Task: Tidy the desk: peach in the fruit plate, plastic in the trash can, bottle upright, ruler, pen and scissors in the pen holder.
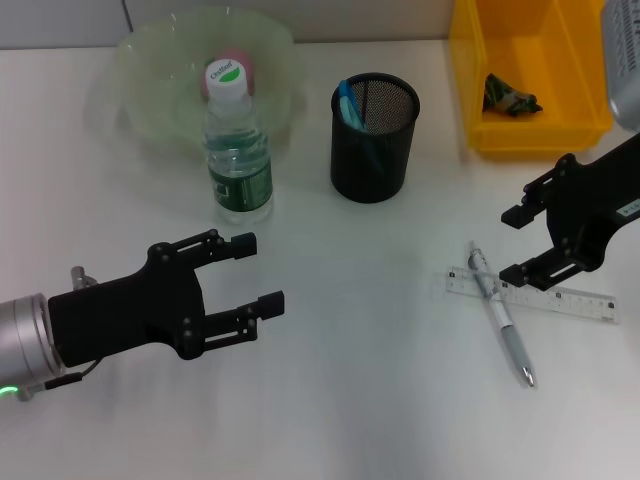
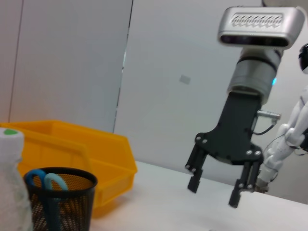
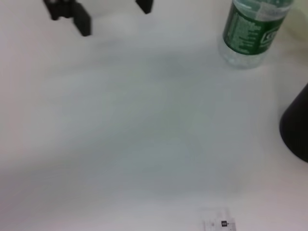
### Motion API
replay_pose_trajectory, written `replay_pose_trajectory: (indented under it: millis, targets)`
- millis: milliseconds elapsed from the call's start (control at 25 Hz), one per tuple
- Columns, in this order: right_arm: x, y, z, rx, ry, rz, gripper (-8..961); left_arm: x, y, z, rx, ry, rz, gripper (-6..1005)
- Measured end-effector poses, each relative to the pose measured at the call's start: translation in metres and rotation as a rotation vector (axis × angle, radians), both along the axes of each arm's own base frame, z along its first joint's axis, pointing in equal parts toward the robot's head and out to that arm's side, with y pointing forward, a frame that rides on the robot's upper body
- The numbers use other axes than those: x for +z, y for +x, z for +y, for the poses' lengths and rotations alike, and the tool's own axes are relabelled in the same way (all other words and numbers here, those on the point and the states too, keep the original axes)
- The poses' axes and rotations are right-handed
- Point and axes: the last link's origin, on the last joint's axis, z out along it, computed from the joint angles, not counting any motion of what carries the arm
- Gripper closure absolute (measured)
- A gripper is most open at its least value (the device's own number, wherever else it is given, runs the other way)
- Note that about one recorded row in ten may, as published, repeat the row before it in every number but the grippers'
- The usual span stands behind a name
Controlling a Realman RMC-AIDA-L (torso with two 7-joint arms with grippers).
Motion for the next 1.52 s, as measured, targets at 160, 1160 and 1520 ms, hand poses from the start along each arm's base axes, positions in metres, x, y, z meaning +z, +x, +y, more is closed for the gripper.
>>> replay_pose_trajectory:
  millis: [160, 1160, 1520]
  targets:
    - [-0.004, 0.003, 0.003, -0.021, 0.015, 0.0, 278, 0.0, 0.001, -0.001, -0.006, -0.005, -0.005, 247]
    - [-0.061, 0.017, 0.006, 0.069, -0.029, -0.127, 278, -0.003, -0.003, -0.007, 0.021, -0.022, -0.021, 246]
    - [-0.073, 0.019, 0.009, 0.087, -0.021, -0.133, 279, -0.003, -0.001, -0.005, 0.016, -0.019, -0.022, 246]
